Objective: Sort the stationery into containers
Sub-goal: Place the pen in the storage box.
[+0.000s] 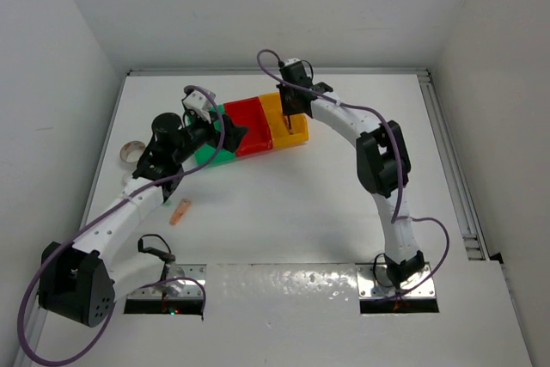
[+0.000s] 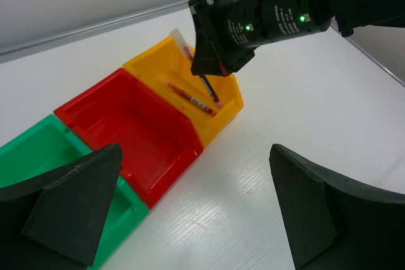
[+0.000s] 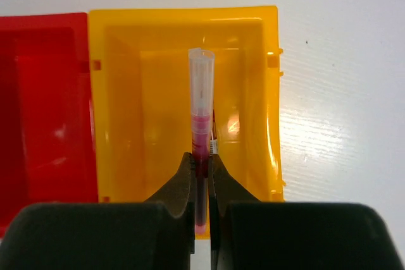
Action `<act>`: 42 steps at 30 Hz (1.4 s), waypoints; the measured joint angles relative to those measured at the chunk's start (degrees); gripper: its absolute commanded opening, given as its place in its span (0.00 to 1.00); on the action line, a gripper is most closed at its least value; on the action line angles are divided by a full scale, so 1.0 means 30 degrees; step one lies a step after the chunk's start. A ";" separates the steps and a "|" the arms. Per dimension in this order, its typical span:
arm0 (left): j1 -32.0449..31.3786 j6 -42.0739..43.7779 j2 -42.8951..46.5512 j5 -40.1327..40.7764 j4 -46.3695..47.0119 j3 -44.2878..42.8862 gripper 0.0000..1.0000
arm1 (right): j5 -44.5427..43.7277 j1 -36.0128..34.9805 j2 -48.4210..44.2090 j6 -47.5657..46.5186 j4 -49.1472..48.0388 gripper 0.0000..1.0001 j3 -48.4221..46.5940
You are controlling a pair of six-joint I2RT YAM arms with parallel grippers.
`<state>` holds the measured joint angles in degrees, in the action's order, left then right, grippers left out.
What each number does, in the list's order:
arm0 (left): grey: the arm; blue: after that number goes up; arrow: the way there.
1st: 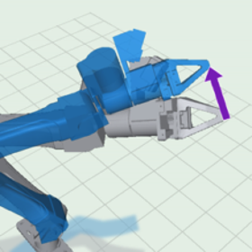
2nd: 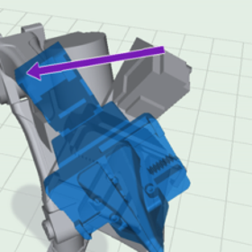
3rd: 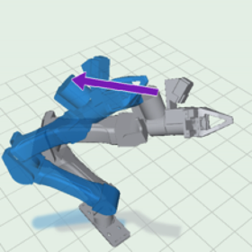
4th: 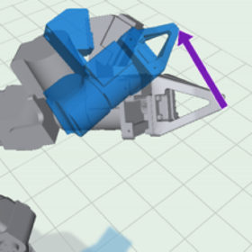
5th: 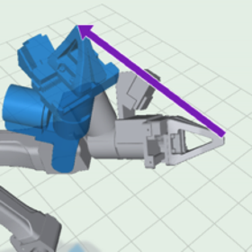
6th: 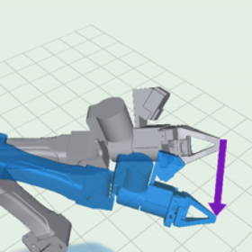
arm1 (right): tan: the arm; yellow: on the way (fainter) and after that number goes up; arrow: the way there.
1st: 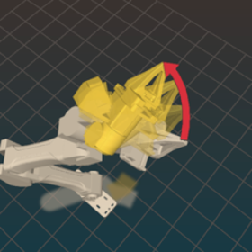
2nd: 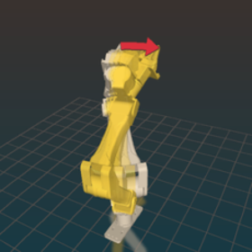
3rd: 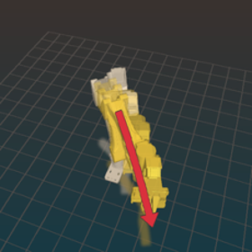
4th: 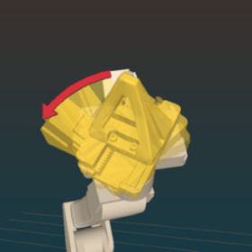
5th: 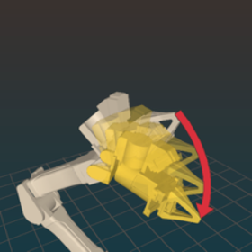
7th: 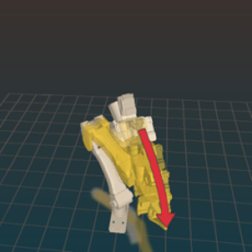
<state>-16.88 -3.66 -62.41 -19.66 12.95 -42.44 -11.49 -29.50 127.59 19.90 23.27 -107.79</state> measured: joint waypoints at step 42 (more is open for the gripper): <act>0.0277 0.0597 -0.0117 0.1202 -0.0503 0.0000 1.00 | 0.1056 0.0124 0.3016 0.0364 -0.1647 0.34 0.0197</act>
<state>-16.05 -1.87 -62.76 -16.05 11.44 -42.44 -8.32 -29.12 136.64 20.99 18.33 -107.20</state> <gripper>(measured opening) 0.996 0.331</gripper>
